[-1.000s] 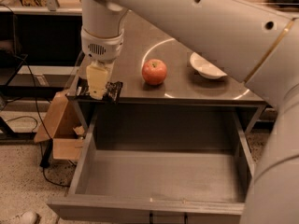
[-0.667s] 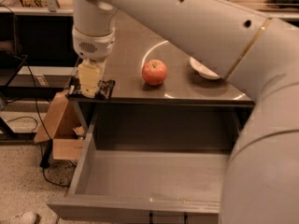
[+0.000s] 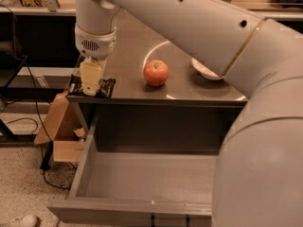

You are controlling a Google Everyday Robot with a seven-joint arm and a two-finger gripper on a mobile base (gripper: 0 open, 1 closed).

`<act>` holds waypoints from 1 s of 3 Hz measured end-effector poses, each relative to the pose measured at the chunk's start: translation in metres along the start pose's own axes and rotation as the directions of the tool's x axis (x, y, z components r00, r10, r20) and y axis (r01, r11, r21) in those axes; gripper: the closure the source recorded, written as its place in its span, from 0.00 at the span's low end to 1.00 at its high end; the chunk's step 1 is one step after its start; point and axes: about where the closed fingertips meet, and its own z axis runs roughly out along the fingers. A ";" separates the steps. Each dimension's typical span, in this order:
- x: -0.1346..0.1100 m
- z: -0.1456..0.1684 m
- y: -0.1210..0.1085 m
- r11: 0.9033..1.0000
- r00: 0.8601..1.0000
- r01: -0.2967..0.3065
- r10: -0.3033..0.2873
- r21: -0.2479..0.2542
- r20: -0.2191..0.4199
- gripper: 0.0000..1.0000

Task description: Pick rxbar chocolate from top drawer and place on counter

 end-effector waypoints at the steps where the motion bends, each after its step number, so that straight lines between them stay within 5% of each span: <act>1: -0.008 0.004 -0.017 0.997 0.997 0.057 -0.054 -0.049 0.048 1.00; 3: -0.031 0.011 -0.049 0.987 0.986 0.146 -0.139 -0.069 0.096 1.00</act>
Offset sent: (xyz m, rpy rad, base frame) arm 0.0622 0.0270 0.0075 0.1091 0.0443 0.1998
